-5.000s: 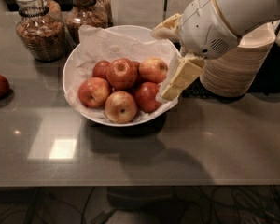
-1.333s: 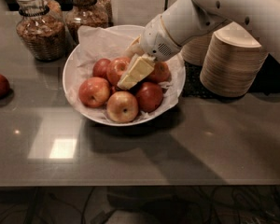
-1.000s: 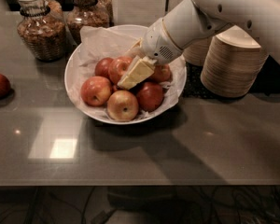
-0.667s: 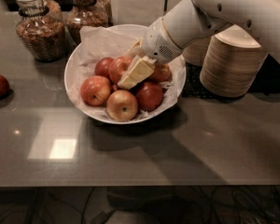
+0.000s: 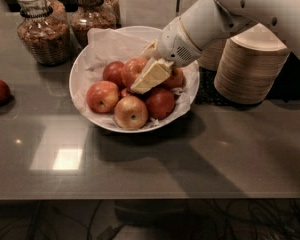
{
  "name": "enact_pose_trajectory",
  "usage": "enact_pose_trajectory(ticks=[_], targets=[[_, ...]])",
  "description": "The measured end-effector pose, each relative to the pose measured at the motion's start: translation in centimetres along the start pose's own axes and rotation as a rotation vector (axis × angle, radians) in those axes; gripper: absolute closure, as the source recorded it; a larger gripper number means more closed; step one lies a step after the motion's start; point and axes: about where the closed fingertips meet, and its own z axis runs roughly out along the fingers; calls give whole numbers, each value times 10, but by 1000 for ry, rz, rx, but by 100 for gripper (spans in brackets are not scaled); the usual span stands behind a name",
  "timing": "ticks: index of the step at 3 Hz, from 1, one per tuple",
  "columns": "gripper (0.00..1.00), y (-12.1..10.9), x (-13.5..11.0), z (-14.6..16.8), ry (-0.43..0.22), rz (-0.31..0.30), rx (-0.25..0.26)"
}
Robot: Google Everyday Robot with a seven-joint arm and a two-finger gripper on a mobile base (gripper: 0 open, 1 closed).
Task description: Pick apple from white bowl
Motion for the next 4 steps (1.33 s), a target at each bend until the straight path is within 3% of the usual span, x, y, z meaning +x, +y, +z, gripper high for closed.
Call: enact_pose_trajectory(ticks=[1,2,3,4], targets=[[100,-5,-8,-67,-42,-17,17],[100,-12,-14,-113,-95,-24,38],[100,-5,-21,-127,-142,-36,36],[100,19,-30,-108,-143,-72,-10]])
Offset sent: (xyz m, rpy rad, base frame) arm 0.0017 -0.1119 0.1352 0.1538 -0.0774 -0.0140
